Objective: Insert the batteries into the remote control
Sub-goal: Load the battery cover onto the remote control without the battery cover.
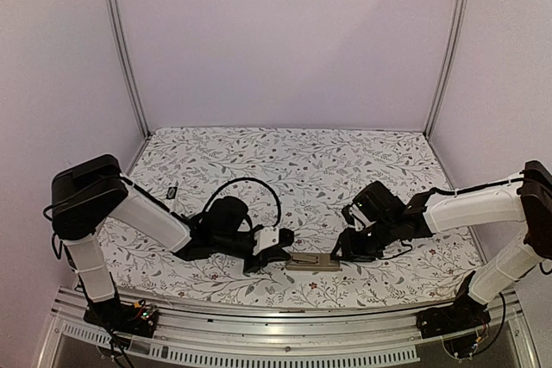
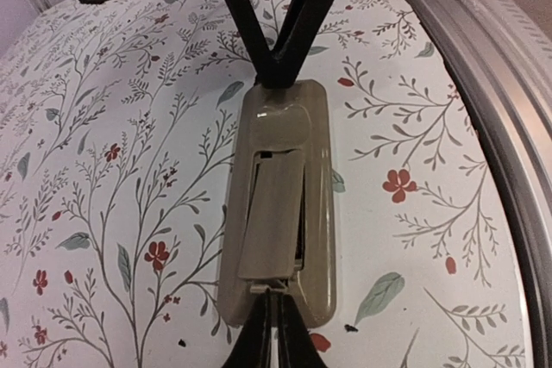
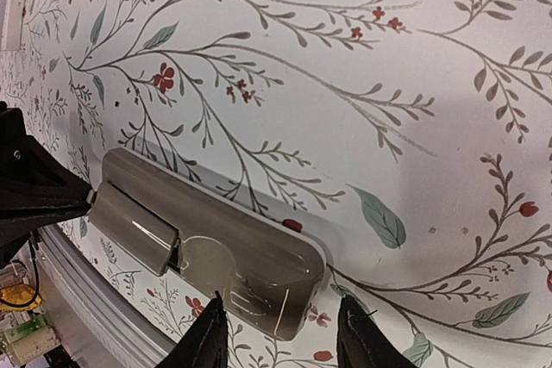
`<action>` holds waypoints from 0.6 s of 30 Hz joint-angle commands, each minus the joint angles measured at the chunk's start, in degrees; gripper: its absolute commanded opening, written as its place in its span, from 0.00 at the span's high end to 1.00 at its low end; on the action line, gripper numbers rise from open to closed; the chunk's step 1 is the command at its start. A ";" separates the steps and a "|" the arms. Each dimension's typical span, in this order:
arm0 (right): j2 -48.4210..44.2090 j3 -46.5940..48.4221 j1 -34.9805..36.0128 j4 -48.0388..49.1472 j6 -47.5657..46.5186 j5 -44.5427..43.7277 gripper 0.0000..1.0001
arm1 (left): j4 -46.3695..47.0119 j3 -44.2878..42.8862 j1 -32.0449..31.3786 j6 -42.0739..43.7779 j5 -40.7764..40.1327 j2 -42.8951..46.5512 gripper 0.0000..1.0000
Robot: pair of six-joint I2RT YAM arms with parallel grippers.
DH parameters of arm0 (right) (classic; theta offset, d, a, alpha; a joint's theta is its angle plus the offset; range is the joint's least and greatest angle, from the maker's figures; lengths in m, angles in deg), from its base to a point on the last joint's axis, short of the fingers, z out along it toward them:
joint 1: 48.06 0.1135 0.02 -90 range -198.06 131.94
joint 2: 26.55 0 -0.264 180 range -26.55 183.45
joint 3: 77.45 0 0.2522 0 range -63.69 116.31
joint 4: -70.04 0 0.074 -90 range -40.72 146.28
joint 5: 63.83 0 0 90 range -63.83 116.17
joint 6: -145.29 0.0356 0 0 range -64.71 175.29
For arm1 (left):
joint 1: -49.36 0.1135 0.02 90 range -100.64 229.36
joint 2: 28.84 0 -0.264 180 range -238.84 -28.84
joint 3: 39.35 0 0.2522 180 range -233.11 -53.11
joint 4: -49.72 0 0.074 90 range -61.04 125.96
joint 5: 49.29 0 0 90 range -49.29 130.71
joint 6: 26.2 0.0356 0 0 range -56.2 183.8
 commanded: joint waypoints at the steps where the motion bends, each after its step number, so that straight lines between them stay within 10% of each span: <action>1: 1.04 0.09 -0.10 0.68 0.32 -0.05 0.58 | -0.05 -0.87 0.65 -0.39 0.25 -1.06 0.96; 18: 0.59 0.62 -0.12 -0.39 -0.26 -0.66 0.58 | -1.37 -2.06 -0.40 -0.09 2.63 -2.44 0.96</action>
